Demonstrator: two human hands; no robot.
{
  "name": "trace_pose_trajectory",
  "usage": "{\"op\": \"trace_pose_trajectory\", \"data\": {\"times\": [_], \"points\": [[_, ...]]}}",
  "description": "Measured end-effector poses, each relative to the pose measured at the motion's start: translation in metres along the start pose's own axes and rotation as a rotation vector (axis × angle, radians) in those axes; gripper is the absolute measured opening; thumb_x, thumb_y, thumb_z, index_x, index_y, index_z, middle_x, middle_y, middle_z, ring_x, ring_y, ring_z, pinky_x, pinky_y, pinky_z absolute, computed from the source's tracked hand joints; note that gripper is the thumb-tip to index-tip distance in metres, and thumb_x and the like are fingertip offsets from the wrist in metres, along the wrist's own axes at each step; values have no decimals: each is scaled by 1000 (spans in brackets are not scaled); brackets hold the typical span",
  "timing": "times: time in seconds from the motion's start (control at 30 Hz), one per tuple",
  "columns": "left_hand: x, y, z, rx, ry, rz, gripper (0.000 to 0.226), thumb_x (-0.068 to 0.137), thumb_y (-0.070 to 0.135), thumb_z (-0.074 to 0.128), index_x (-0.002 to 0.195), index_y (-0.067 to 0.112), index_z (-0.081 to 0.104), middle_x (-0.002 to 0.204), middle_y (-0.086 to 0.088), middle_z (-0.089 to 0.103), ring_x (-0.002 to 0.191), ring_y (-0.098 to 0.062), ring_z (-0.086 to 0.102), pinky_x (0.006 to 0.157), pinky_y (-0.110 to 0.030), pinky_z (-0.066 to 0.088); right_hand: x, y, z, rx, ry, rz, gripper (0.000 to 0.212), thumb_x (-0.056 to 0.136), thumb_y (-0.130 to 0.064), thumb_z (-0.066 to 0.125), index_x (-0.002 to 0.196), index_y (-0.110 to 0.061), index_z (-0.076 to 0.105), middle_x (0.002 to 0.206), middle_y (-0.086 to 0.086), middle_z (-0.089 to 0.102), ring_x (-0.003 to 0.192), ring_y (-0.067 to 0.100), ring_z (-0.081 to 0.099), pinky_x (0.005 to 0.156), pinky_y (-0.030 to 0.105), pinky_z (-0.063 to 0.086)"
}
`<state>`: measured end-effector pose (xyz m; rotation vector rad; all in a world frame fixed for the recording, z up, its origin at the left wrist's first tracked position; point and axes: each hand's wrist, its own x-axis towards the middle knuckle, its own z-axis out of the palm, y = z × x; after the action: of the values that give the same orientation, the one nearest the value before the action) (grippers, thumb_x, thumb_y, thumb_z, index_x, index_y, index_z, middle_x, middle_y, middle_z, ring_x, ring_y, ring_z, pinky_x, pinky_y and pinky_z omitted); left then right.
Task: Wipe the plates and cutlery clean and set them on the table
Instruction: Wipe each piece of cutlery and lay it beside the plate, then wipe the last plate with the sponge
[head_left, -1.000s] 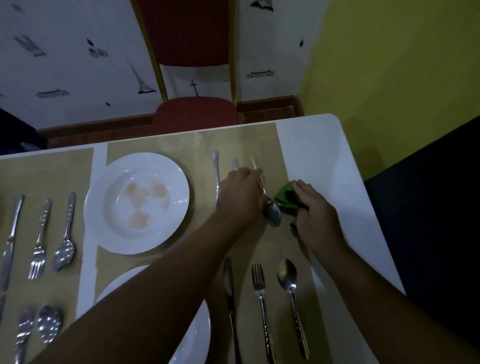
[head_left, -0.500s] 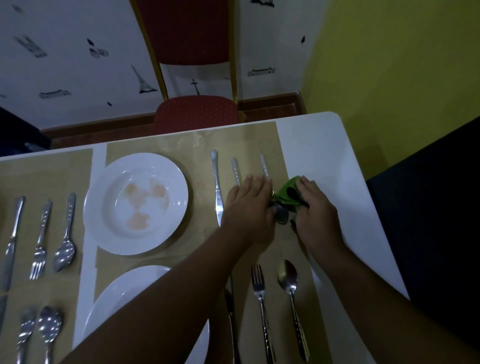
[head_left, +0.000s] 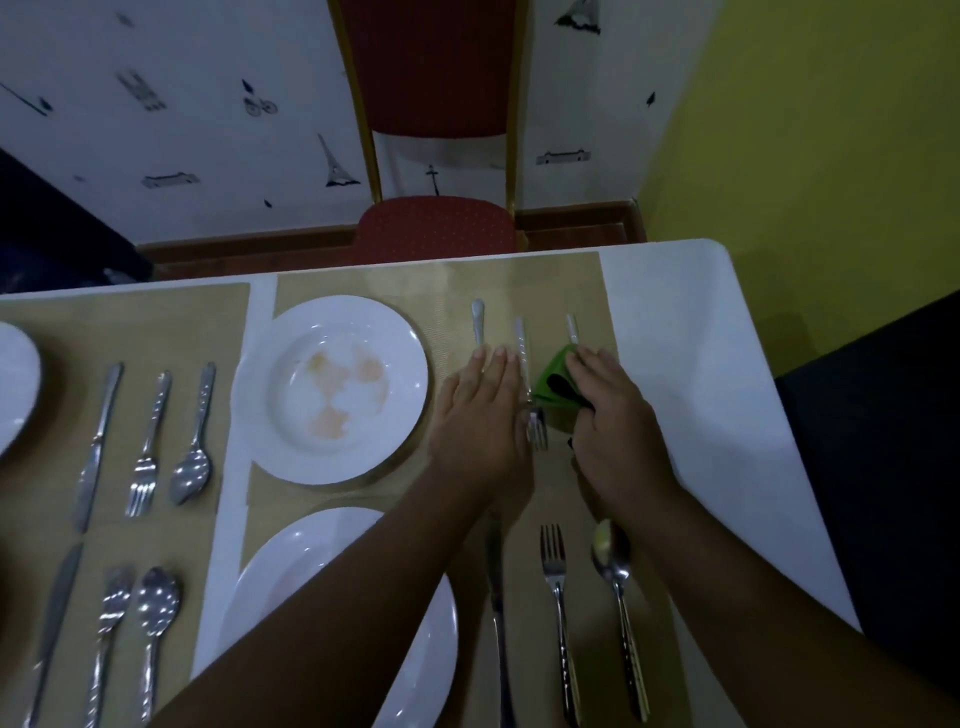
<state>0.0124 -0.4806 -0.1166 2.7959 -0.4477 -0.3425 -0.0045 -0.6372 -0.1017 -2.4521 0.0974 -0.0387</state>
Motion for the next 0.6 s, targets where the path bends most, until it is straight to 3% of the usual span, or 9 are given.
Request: {"op": "trace_pose_trajectory", "data": {"times": [0.13,0.3,0.4,0.5,0.57,0.6], "points": [[-42,-33,-25,-91,177,-182,64,100,41,32,159,18,16,166,-2,14,154,-23,6,121,-50,18,2,-37,10,21,-74,-64,57,86,5,42,140,-14,42,151,-1,35,143,15,19,115,27,14],[-92,-101,-37,-298,360,-645,75,94,33,61,156,10,26,165,-16,15,151,-35,15,118,-51,22,3,-93,44,77,-193,-168,64,82,14,38,140,-12,41,151,0,33,143,15,18,111,13,7],[-97,-138,-40,-582,489,-854,77,89,21,68,152,3,27,151,-26,35,139,-39,35,113,-44,31,-2,-123,77,79,-283,-259,64,82,15,36,140,-11,40,151,0,33,143,17,19,109,6,4],[-90,-161,-41,-960,527,-949,59,91,14,64,144,5,39,136,-17,57,122,-33,57,105,-48,47,-8,-139,100,50,-352,-295,61,77,16,37,134,-3,47,145,6,42,138,25,30,105,2,8],[-84,-169,-45,-1316,517,-1072,29,94,13,58,123,8,57,116,-15,67,103,-34,67,93,-55,54,-11,-143,108,29,-397,-282,53,68,19,40,118,8,55,128,19,55,122,37,44,101,15,24],[-83,-171,-47,-1487,500,-1092,18,95,13,55,110,5,61,98,-17,68,85,-33,70,81,-56,58,-12,-145,111,26,-407,-240,50,66,19,40,113,11,56,121,23,57,116,39,46,98,23,29]]}}
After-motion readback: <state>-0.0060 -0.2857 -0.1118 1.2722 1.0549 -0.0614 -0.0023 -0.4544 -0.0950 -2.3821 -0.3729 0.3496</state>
